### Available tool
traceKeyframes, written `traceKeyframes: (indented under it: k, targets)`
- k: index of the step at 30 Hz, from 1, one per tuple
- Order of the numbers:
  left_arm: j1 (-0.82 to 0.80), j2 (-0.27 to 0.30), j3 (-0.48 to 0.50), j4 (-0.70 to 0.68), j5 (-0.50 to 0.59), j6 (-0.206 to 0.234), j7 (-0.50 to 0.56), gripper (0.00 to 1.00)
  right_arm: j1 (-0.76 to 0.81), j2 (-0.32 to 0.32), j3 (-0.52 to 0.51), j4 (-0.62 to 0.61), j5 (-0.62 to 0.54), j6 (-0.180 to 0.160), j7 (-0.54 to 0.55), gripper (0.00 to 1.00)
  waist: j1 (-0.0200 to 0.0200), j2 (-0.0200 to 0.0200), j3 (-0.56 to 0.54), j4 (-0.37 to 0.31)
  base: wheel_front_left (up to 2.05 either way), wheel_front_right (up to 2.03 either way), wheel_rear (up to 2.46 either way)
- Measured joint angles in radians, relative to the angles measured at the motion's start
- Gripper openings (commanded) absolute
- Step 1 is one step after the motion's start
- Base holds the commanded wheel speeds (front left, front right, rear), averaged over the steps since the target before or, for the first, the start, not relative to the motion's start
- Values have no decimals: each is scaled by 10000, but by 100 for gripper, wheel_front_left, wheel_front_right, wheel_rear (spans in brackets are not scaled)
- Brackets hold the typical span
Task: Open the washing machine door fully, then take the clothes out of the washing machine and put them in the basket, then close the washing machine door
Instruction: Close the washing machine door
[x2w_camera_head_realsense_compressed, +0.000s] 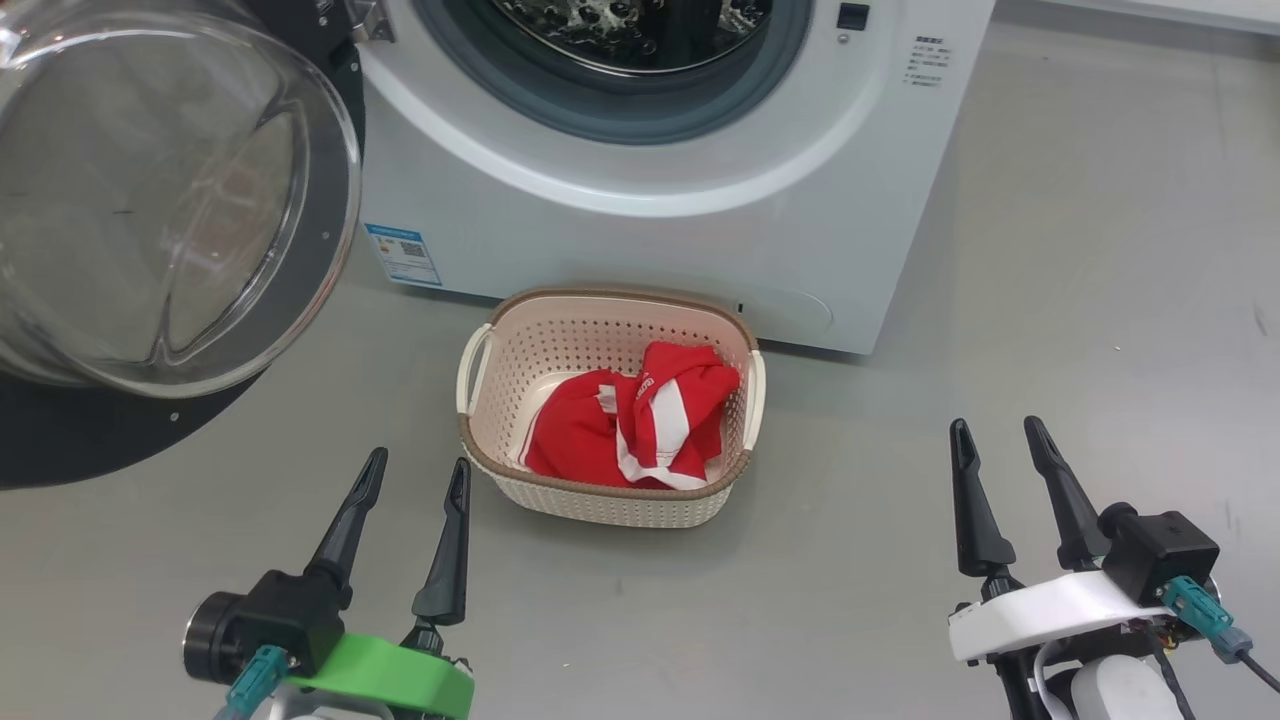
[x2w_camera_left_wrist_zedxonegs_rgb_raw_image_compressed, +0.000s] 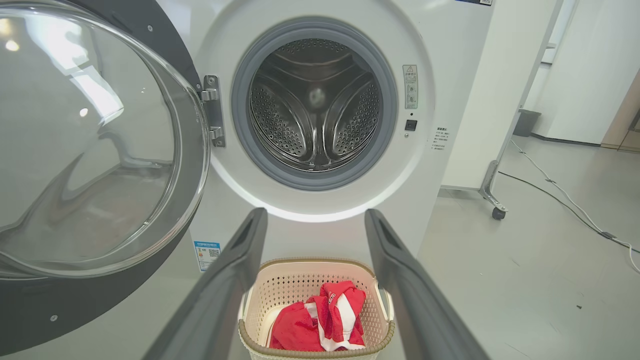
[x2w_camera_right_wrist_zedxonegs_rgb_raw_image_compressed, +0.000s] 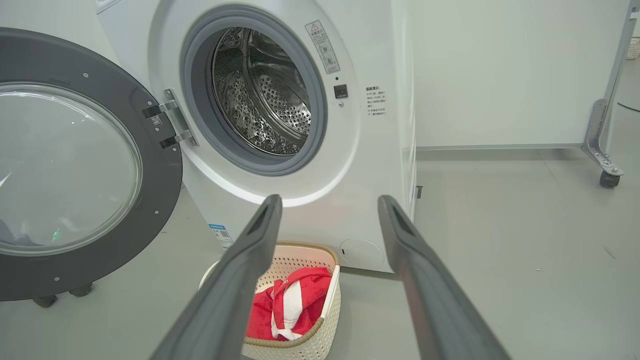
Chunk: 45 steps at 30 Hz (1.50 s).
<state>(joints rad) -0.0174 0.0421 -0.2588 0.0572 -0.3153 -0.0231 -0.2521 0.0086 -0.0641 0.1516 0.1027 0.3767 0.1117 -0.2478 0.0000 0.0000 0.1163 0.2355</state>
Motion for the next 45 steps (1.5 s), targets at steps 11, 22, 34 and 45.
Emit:
traceKeyframes:
  k: [11, 22, 34, 45]
  targets:
    - [3, 0, 232, -86, -2, 272, 0, 100, -251, -79, 525, 56, -2, 15, 0, 100, 0, 0, 114, 1229, 0, 0, 0]
    - [20, -4, 257, -244, 0, 370, 0, 100, -261, -127, 790, 192, 15, 35, 0, 100, 0, 0, -76, 2594, 0, 0, 0]
    - [384, 0, 729, -677, 2, 635, -2, 100, -650, -94, 1429, 387, 105, 102, 17, 100, 0, 0, -197, 3157, 0, 0, 0]
    - [595, 0, 909, -949, 2, 723, 0, 100, -850, -100, 1684, 560, 194, 104, 44, 100, 0, 0, -130, 3233, 0, 0, 0]
